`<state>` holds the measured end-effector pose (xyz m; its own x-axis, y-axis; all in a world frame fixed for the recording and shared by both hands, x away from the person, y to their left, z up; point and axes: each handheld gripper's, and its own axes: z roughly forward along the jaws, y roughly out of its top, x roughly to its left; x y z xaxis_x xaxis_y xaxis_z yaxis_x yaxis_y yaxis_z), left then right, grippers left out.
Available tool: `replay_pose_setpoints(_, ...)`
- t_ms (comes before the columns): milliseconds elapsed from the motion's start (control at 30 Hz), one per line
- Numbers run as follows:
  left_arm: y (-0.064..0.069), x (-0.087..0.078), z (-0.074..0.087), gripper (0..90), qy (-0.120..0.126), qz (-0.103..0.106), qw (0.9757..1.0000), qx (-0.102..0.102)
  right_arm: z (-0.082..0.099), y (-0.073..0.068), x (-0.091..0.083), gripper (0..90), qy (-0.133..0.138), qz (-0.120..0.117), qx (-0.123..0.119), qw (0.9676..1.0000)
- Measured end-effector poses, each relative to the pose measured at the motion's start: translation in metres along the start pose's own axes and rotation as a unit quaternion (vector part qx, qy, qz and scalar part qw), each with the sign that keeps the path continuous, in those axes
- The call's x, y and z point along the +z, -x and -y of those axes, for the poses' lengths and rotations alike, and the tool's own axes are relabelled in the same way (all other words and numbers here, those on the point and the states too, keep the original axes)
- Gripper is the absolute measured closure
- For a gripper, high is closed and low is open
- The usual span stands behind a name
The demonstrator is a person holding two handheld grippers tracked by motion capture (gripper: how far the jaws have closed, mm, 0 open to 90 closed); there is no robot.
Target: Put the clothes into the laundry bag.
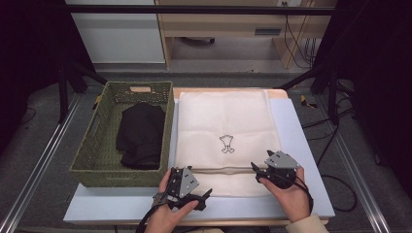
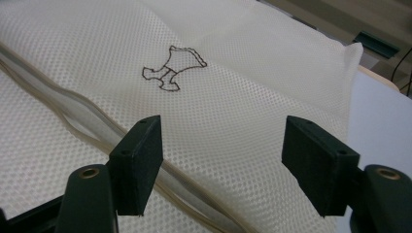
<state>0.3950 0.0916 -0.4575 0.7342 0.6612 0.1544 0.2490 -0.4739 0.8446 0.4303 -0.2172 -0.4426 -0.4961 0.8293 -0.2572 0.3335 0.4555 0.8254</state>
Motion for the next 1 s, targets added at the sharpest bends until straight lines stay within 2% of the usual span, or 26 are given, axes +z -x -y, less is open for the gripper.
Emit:
replay_pose_setpoints(133,0.001,-0.001,0.0,5.3,-0.009,0.001,1.0,0.004,0.0,0.0,0.0,35.6,-0.005,-0.006,-0.005,1.0)
replay_pose_setpoints(233,0.005,0.0,0.001,5.9,-0.015,0.008,0.9998,0.007,-0.004,-0.004,-0.001,36.9,-0.011,-0.008,-0.024,0.9996)
replay_pose_setpoints(300,0.009,0.0,0.001,6.3,-0.019,0.014,0.9997,0.01,-0.009,-0.01,-0.003,36.9,-0.011,-0.01,-0.045,0.9989)
replay_pose_setpoints(333,0.009,0.0,0.001,6.4,-0.019,0.014,0.9997,0.01,-0.009,-0.01,-0.003,36.9,-0.011,-0.01,-0.045,0.9989)
replay_pose_setpoints(400,0.01,0.0,0.001,6.4,-0.021,0.013,0.9996,0.016,-0.017,-0.013,-0.004,36.8,-0.014,-0.011,-0.068,0.9975)
replay_pose_setpoints(533,0.009,0.001,0.002,6.7,-0.017,0.008,0.9997,0.013,-0.025,-0.013,-0.002,37.3,-0.014,-0.017,-0.081,0.9965)
replay_pose_setpoints(600,0.009,0.001,0.003,7.8,-0.017,0.002,0.9998,0.014,-0.031,-0.014,0.001,42.4,-0.02,-0.035,-0.089,0.9952)
replay_pose_setpoints(733,0.009,0.001,0.004,9.6,-0.022,-0.003,0.9996,0.018,-0.034,-0.017,0.006,44.9,-0.03,-0.059,-0.118,0.9908)
replay_pose_setpoints(767,0.009,0.002,0.004,9.6,-0.023,-0.003,0.9996,0.017,-0.034,-0.017,0.006,44.9,-0.03,-0.059,-0.118,0.9908)
replay_pose_setpoints(800,0.009,0.003,0.004,11.1,-0.025,-0.001,0.9995,0.019,-0.032,-0.02,0.01,44.3,-0.037,-0.079,-0.132,0.9874)
replay_pose_setpoints(833,0.009,0.003,0.004,12.0,-0.025,-0.001,0.9995,0.019,-0.031,-0.023,0.012,44.7,-0.043,-0.087,-0.142,0.9851)
replay_pose_setpoints(867,0.01,0.004,0.005,12.0,-0.027,0.0,0.9994,0.02,-0.031,-0.023,0.012,44.7,-0.043,-0.087,-0.142,0.9851)
replay_pose_setpoints(900,0.01,0.006,0.005,12.7,-0.032,-0.002,0.9993,0.02,-0.03,-0.028,0.017,46.5,-0.051,-0.098,-0.156,0.9816)
replay_pose_setpoints(967,0.011,0.007,0.005,13.9,-0.031,-0.003,0.9994,0.017,-0.029,-0.034,0.023,47.5,-0.06,-0.115,-0.167,0.9774)
replay_pose_setpoints(1000,0.011,0.007,0.006,13.9,-0.03,-0.003,0.9994,0.017,-0.029,-0.034,0.023,47.5,-0.06,-0.115,-0.167,0.9774)
